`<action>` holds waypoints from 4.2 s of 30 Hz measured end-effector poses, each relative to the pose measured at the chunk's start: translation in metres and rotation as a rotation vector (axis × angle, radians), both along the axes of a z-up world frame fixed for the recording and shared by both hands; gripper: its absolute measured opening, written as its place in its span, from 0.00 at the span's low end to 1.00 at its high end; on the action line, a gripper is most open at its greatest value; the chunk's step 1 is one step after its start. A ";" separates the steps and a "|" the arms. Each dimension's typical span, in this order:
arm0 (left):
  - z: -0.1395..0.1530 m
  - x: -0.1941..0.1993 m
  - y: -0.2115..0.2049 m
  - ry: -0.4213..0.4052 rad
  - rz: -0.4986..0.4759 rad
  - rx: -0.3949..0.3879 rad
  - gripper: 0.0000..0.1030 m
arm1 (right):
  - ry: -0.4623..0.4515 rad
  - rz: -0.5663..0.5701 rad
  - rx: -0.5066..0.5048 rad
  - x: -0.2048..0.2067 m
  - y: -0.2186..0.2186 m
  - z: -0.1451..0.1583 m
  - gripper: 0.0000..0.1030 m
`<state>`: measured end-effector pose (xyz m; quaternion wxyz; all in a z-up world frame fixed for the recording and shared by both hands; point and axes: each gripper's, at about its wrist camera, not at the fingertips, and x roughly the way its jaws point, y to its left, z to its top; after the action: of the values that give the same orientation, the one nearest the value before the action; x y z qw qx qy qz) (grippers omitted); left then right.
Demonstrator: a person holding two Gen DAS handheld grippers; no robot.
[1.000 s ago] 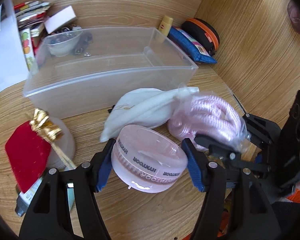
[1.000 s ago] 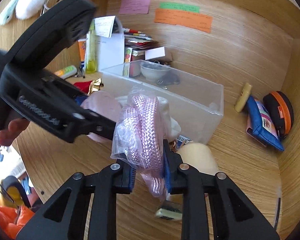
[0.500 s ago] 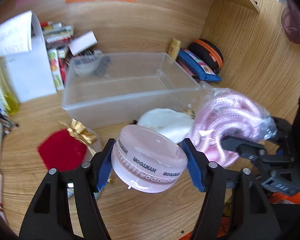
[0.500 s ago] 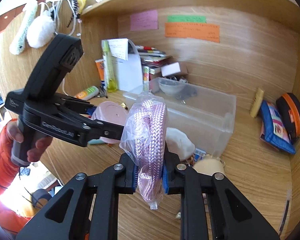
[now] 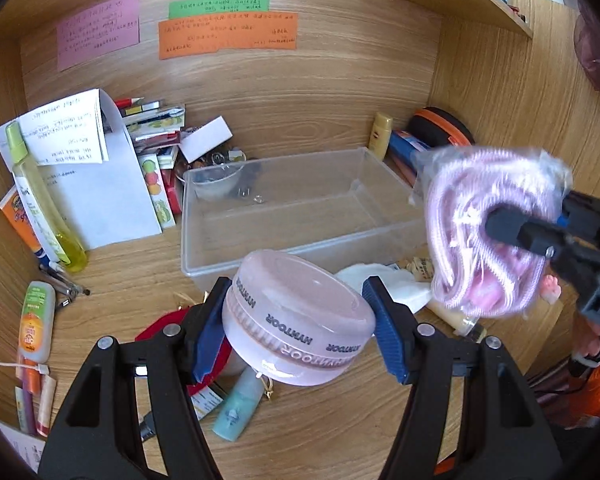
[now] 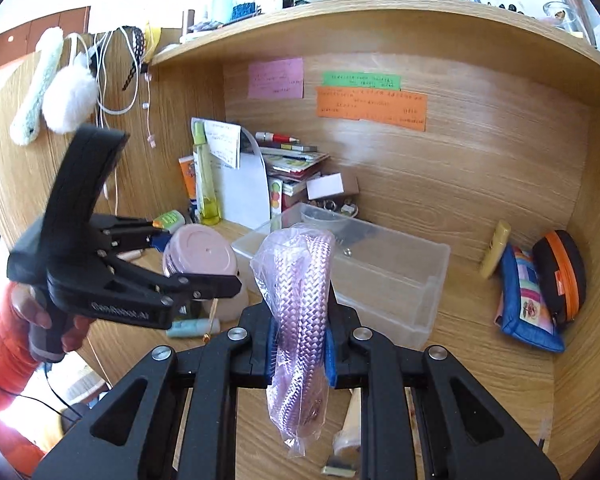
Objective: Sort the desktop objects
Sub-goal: 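Carry the pink container and rope bag over the clear plastic bin with both grippers, then open the left gripper to drop the container while the right gripper drops the rope bag into the bin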
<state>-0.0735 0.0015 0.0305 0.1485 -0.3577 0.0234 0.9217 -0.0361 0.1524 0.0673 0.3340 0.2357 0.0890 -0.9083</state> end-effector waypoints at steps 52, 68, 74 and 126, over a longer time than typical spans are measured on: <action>-0.043 -0.172 -0.010 -0.191 0.024 -0.074 0.63 | -0.152 -0.028 0.150 -0.175 -0.042 -0.039 0.16; -0.064 -0.184 0.008 -0.223 -0.033 -0.193 0.63 | -0.225 -0.002 0.271 -0.197 -0.061 -0.062 0.16; -0.067 -0.183 0.011 -0.226 -0.044 -0.220 0.63 | -0.217 0.019 0.298 -0.196 -0.067 -0.064 0.16; 0.025 -0.026 -0.035 -0.002 0.056 -0.164 0.93 | 0.053 -0.130 0.216 -0.061 0.009 0.022 0.83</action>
<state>-0.0993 -0.0337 0.0555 0.0928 -0.3702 0.0885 0.9201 -0.0975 0.1618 0.0893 0.2445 0.2514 0.1795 -0.9191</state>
